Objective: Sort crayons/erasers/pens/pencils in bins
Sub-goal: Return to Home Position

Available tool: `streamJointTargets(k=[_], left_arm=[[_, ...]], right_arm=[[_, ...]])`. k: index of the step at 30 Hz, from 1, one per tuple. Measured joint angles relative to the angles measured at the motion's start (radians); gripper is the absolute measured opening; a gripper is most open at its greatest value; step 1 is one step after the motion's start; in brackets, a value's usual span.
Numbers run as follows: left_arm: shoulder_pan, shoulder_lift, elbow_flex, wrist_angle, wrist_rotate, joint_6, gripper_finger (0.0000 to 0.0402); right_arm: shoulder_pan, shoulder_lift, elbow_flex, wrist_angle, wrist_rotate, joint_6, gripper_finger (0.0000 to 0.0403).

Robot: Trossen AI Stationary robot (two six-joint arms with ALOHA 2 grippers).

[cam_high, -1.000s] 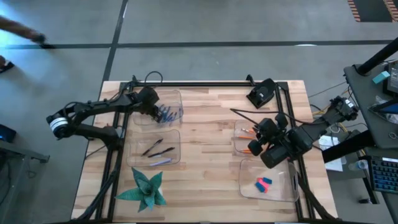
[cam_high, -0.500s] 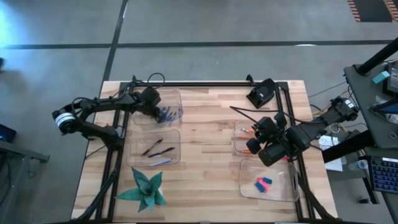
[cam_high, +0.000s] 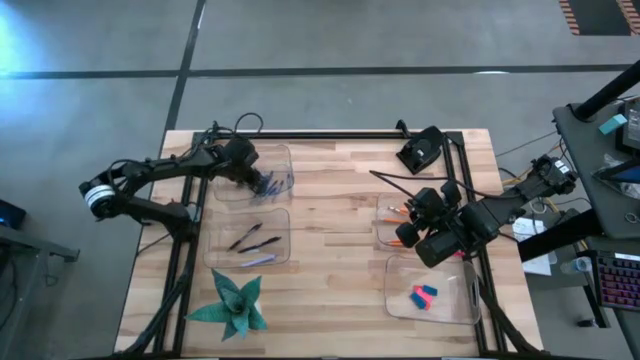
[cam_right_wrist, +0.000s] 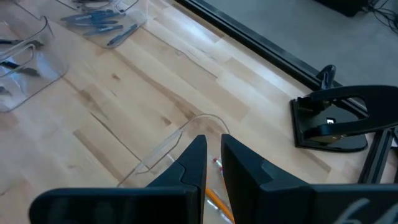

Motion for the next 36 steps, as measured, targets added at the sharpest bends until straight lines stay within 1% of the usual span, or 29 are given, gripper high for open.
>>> streamJointTargets(k=[4, 7, 9, 11, 13, 15, 20, 23, 25, 29, 33, 36], left_arm=[[0.0, -0.065, 0.05, -0.058, 0.117, -0.001, 0.0122], [-0.001, -0.139, 0.078, -0.073, 0.221, 0.0, 0.0123], [-0.001, -0.201, 0.094, -0.068, 0.278, 0.0, 0.0123], [-0.003, -0.271, 0.105, -0.066, 0.303, 0.0, 0.0123], [-0.009, -0.349, 0.113, -0.065, 0.308, 0.001, 0.0123], [-0.013, -0.435, 0.123, -0.062, 0.309, 0.008, 0.0123], [-0.014, -0.65, 0.126, 0.006, 0.32, 0.009, 0.0123], [-0.014, -0.735, 0.115, 0.044, 0.32, 0.008, 0.0123], [-0.014, -0.785, 0.113, 0.049, 0.32, 0.002, 0.0123], [-0.015, -0.858, 0.111, 0.05, 0.318, 0.001, 0.0123], [-0.015, -0.881, 0.087, 0.08, 0.317, -0.026, 0.0123], [-0.014, -0.871, 0.048, 0.15, 0.316, -0.059, 0.0123]], right_arm=[[0.0, 0.0, -0.001, 0.001, 0.0, -0.031, 0.0038], [0.0, 0.0, -0.025, 0.008, 0.007, -0.081, 0.0038], [0.0, -0.003, -0.056, 0.029, 0.038, -0.088, 0.0038], [0.0, -0.014, -0.096, 0.08, 0.067, -0.079, 0.0038], [0.0, -0.036, -0.148, 0.18, 0.079, -0.094, 0.0038], [0.0, -0.064, -0.213, 0.318, 0.08, -0.133, 0.0038], [-0.001, -0.136, -0.381, 0.737, 0.078, -0.359, 0.0038], [-0.006, -0.177, -0.468, 0.949, 0.077, -0.482, 0.0038], [-0.013, -0.208, -0.518, 1.061, 0.07, -0.549, 0.0038], [-0.03, -0.273, -0.607, 1.198, 0.063, -0.616, 0.0038], [-0.061, -0.333, -0.692, 1.309, -0.006, -0.628, 0.0038], [-0.092, -0.358, -0.752, 1.415, -0.065, -0.646, 0.0038]])
